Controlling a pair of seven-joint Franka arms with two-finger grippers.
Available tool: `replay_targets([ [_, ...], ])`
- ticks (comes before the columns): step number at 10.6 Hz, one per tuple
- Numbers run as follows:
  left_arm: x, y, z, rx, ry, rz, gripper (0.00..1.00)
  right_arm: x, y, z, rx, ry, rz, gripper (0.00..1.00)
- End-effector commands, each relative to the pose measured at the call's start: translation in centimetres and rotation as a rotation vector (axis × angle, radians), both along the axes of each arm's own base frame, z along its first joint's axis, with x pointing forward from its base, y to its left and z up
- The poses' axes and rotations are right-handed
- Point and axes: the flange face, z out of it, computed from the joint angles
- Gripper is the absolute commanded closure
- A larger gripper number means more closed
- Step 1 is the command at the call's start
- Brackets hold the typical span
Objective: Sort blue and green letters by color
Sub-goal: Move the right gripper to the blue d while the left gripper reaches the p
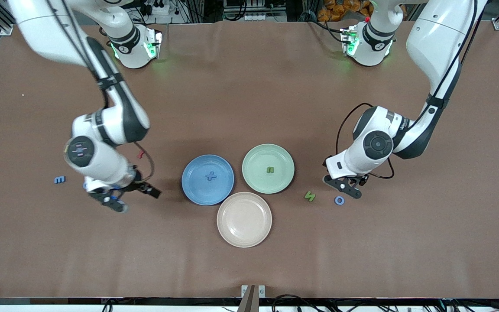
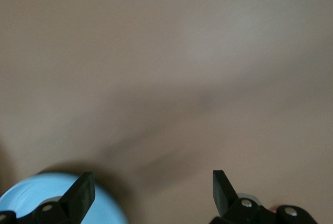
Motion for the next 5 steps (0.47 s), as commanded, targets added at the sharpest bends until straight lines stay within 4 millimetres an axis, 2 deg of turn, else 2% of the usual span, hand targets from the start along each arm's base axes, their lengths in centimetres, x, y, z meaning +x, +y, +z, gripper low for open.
replay_targets([
  [1,-2.5,3.3,-2.0,-0.019,-0.079,-0.111,0.0,0.3,-11.2,0.7,-0.006,0.002,0.071,0.0],
  [2,-2.6,4.9,-2.7,-0.023,-0.078,-0.131,0.0,-0.3,-12.9,1.3,-0.017,0.011,0.144,0.0],
  [3,-2.9,5.2,-3.0,-0.024,-0.073,-0.14,0.06,-1.7,-15.2,1.5,-0.029,0.019,0.201,0.0],
  [4,-3.0,5.0,-3.0,-0.026,-0.071,-0.143,0.13,-3.9,-18.0,1.3,-0.034,0.034,0.257,0.0],
  [5,-3.1,5.0,-3.1,-0.026,-0.069,-0.128,0.15,-6.7,-19.7,0.3,-0.038,0.017,0.293,0.0],
])
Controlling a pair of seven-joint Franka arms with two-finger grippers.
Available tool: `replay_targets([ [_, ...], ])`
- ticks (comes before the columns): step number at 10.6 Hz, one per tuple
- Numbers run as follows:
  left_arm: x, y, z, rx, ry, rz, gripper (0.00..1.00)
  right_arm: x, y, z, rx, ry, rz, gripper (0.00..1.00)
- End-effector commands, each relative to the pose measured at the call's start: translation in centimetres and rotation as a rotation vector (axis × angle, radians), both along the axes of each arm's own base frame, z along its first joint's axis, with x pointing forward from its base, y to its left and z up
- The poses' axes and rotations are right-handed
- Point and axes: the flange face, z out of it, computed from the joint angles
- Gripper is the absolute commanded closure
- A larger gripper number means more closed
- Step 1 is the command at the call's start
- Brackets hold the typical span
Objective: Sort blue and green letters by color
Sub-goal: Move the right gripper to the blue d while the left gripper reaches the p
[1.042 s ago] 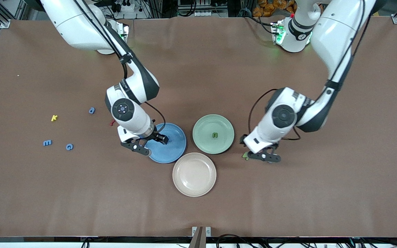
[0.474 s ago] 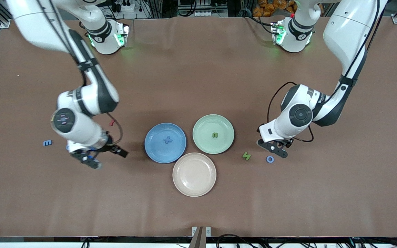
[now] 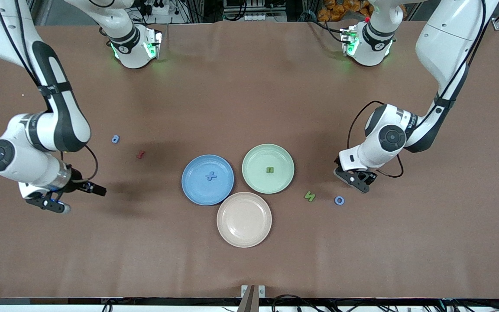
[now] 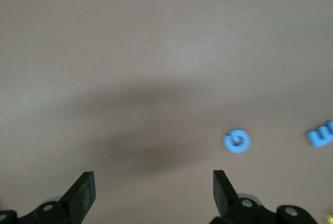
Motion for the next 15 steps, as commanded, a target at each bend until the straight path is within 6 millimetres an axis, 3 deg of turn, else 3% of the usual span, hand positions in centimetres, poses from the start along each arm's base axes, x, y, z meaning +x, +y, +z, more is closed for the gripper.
replay_targets([
  [1,-0.9,-0.6,0.9,0.007,-0.017,-0.011,0.15,-9.2,-3.1,-1.6,-0.013,-0.017,0.093,0.0],
  [4,-1.6,-1.8,0.9,0.001,-0.007,0.011,0.17,-15.4,-3.1,-3.0,-0.022,0.012,0.102,0.0],
  [7,-1.9,-1.7,0.3,0.003,0.004,0.005,0.3,-19.9,-2.8,-4.5,-0.026,0.013,0.099,0.0],
  [9,-2.0,-1.8,0.1,0.002,0.008,0.005,0.33,-22.5,-2.4,-5.4,-0.026,0.026,0.1,0.0],
  [11,-2.1,-1.9,-0.2,-0.001,0.011,0.005,0.34,-23.7,-2.0,-6.7,-0.019,0.059,0.104,0.0],
  [15,-2.1,-2.0,-1.1,-0.018,0.007,0.012,0.36,-24.4,-0.9,-11.9,0.0,0.08,0.124,0.0],
])
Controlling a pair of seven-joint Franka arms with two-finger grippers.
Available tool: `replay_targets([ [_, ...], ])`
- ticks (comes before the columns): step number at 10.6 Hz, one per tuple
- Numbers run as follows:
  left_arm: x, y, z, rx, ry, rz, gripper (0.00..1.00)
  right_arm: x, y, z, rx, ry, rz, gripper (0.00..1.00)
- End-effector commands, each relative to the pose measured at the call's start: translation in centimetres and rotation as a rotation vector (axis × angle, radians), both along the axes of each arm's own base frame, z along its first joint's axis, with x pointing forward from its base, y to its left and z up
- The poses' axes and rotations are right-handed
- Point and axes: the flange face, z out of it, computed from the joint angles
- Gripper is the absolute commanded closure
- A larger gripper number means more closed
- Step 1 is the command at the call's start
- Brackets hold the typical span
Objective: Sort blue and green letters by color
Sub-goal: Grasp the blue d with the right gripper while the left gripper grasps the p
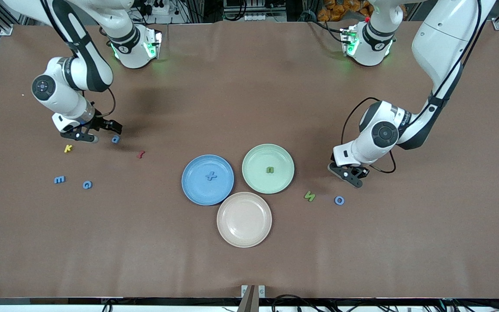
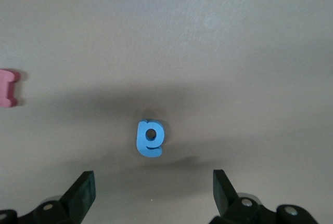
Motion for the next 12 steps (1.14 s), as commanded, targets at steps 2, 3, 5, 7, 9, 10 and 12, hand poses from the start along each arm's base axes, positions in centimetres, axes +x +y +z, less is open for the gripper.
replay_targets([
  [2,-0.3,-0.2,-0.6,-0.006,-0.013,0.012,0.47,-0.5,1.1,-3.0,0.015,0.008,0.029,0.0],
  [3,-0.3,-0.5,-0.6,-0.008,-0.017,0.008,0.52,-0.5,1.1,-3.3,0.016,0.003,0.029,0.0],
  [5,-0.3,-0.7,-1.1,-0.023,-0.028,0.013,0.59,-0.5,1.1,-3.7,0.017,0.005,0.029,0.02],
  [7,0.1,-0.7,-0.5,-0.025,-0.04,0.018,1.0,-0.3,1.1,-3.9,0.018,0.005,0.03,0.04],
  [9,0.5,-2.3,1.0,-0.035,-0.066,0.124,1.0,-0.3,1.1,-4.5,0.018,-0.006,0.028,0.06],
  [10,0.6,-4.9,2.3,-0.045,-0.085,0.164,1.0,-0.2,1.0,-4.7,0.019,-0.011,0.026,0.07],
  [12,1.2,-8.5,5.1,-0.041,-0.096,0.272,1.0,0.0,1.0,-4.6,0.019,-0.014,0.025,0.1],
])
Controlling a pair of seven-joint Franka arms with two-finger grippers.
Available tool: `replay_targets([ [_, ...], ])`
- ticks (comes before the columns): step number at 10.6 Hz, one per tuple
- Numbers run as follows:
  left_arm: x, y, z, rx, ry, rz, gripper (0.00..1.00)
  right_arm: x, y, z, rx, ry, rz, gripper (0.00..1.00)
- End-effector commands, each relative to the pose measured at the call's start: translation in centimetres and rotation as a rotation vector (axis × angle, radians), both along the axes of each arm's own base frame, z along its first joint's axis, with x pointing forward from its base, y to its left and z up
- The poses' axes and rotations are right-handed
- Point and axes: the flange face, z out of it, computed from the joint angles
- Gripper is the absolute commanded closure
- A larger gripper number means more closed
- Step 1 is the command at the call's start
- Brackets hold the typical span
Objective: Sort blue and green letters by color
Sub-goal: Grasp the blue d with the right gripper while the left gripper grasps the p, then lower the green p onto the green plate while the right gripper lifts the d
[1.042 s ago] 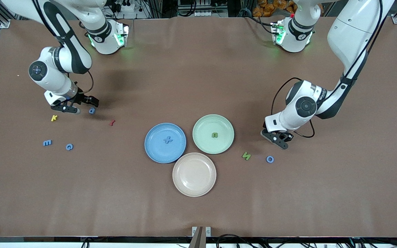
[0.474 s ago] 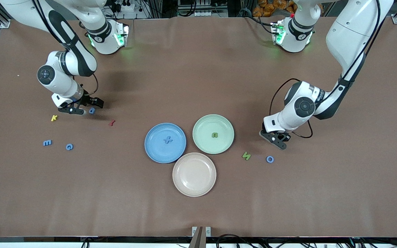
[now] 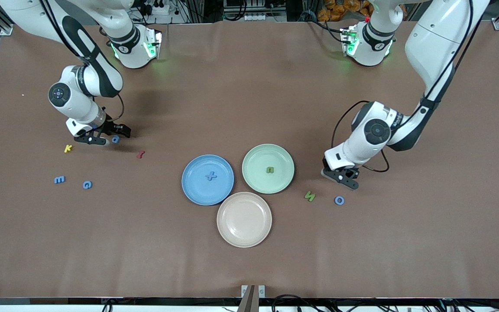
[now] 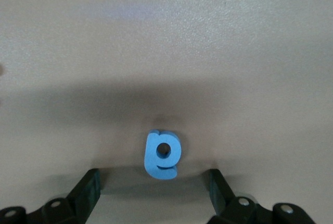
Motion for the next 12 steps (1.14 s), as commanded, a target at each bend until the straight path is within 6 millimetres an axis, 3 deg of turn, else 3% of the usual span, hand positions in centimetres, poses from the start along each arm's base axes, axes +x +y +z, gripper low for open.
replay_targets([
  [1,-0.4,-7.6,4.8,0.011,-0.023,0.143,1.0,0.3,0.0,-0.4,0.004,-0.005,0.007,0.22],
  [3,-1.3,-12.4,6.3,-0.031,-0.034,0.249,1.0,0.4,-0.1,-0.2,0.003,-0.01,0.006,0.6],
  [4,-2.2,-15.2,6.0,-0.05,-0.022,0.303,1.0,0.5,-0.3,-0.1,0.003,-0.013,0.0,0.69],
  [6,-3.5,-19.0,5.6,-0.079,-0.005,0.424,0.77,0.6,-0.6,0.0,0.003,-0.016,-0.009,0.73],
  [7,-3.6,-19.0,5.5,-0.078,-0.004,0.437,0.3,0.7,-0.8,0.1,0.002,-0.019,-0.015,0.73],
  [8,-3.3,-18.5,5.5,-0.073,-0.004,0.443,0.0,0.8,-0.8,0.1,0.002,-0.022,-0.013,0.73],
  [10,-2.6,-17.2,5.9,-0.06,-0.022,0.438,0.0,1.1,-0.9,0.3,0.001,-0.028,-0.014,0.73],
  [12,-1.2,-14.0,7.8,0.034,-0.035,0.374,0.0,1.3,-1.0,0.3,0.002,-0.031,-0.02,0.76],
])
